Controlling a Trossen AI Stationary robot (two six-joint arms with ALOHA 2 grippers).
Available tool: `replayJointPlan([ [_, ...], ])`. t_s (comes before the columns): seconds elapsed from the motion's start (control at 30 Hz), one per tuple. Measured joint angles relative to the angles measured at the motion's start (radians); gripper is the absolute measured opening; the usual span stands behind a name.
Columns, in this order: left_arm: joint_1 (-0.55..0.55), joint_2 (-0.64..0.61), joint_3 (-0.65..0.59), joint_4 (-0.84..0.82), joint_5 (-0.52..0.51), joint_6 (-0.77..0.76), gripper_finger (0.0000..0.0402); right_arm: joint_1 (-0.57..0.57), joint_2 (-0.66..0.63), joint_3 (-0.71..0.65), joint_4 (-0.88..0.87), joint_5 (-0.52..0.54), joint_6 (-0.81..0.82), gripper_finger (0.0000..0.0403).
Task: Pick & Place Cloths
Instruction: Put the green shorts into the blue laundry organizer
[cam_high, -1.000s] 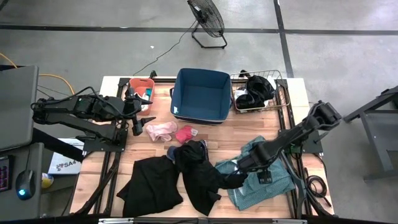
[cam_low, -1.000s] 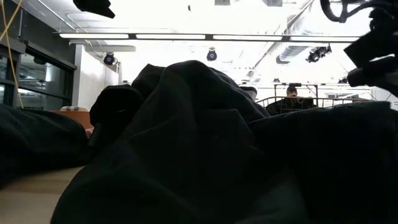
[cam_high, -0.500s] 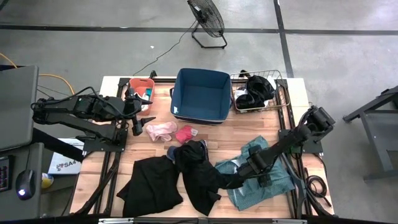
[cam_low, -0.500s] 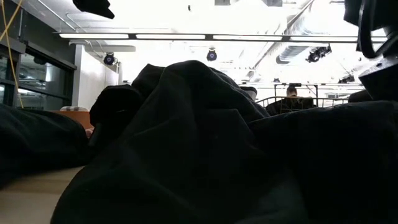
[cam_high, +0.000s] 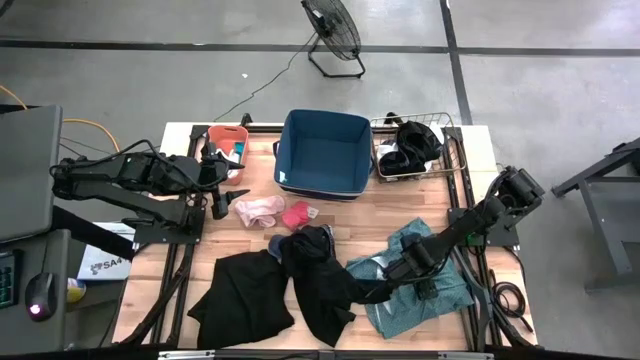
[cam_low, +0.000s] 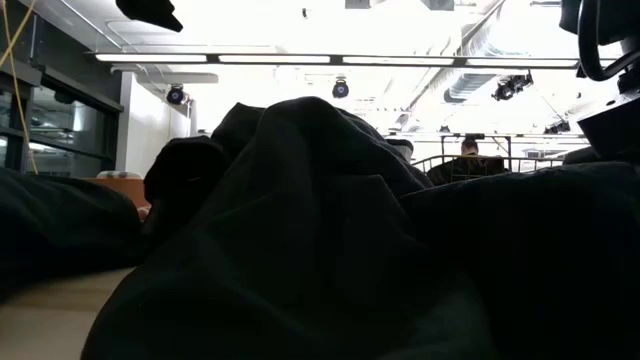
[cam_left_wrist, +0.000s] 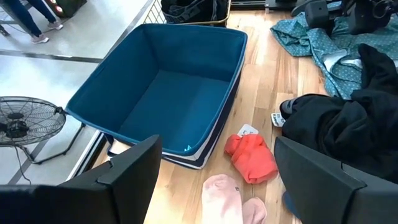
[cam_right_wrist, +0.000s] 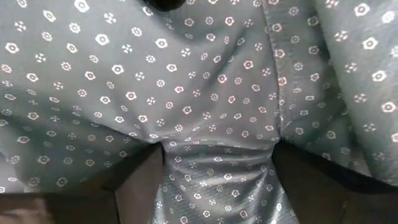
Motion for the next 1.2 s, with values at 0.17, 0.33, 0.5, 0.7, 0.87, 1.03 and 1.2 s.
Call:
replayJointPlan([
  [0.17, 0.000, 0.000, 0.000, 0.000, 0.000, -0.003, 0.0306, 0.004, 0.000, -0.001, 0.005, -0.004, -0.006, 0.0225],
  [0.33, 0.000, 0.000, 0.000, -0.005, 0.010, -0.004, 0.0306, 0.003, 0.000, -0.003, 0.022, -0.060, -0.035, 0.0130],
  [0.5, 0.000, 0.000, 0.000, -0.013, 0.014, -0.017, 0.0306, 0.002, 0.000, -0.004, 0.029, -0.096, -0.015, 0.0037],
  [0.7, 0.000, 0.000, 0.000, -0.017, 0.014, -0.018, 0.0306, -0.023, 0.004, -0.005, 0.039, -0.168, 0.128, 0.0036],
  [0.87, 0.000, 0.000, 0.000, -0.014, 0.014, -0.018, 0.0306, -0.057, -0.051, 0.029, 0.000, -0.075, 0.276, 0.0036],
  [1.03, 0.000, 0.000, 0.000, -0.014, 0.016, -0.028, 0.0306, -0.060, -0.153, 0.091, -0.037, 0.120, 0.364, 0.0036],
  [1.2, 0.000, 0.000, 0.000, -0.014, 0.019, -0.037, 0.0306, -0.058, -0.254, 0.152, -0.101, 0.246, 0.419, 0.0036],
])
